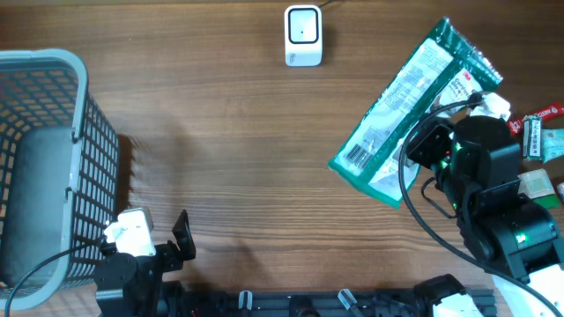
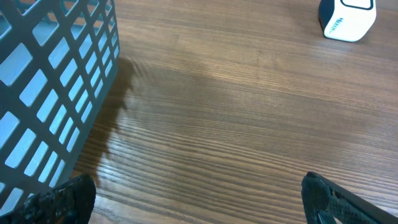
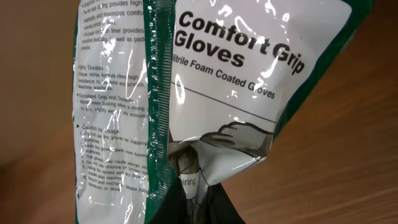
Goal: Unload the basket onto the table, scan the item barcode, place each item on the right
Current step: 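Swing the held gloves pack up to the barcode scanner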
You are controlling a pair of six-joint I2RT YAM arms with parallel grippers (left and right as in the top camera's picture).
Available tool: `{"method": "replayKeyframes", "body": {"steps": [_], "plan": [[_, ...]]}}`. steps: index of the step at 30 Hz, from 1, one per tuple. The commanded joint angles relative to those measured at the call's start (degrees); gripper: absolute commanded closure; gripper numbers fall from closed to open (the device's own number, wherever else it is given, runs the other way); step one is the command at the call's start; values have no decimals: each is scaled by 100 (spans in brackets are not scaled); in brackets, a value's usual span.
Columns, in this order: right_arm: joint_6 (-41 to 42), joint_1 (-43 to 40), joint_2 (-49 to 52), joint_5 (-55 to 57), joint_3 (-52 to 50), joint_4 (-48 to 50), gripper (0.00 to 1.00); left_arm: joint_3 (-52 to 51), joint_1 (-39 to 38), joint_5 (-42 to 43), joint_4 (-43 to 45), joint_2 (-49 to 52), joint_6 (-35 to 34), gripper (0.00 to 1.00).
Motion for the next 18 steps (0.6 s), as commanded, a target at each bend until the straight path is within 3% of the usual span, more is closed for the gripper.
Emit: {"method": "replayKeyframes", "body": {"steps": [1,6,11,14,18], "plan": [[179,28,-72,-514,76,33,96,-31,11,66,17,-35,-15,0],[-951,28,-131,-448,72,717,96,-31,11,66,15,-35,-15,0],[-3351,28,393,-223,68,2046,96,-31,11,66,17,-35,-15,0],[-4509,28,1196,1456,68,3327,96,-31,11,66,17,-35,-15,0],[-6096,92,2192,1980,68,5416,96,-31,11,66,17,-35,-17,0]]}}
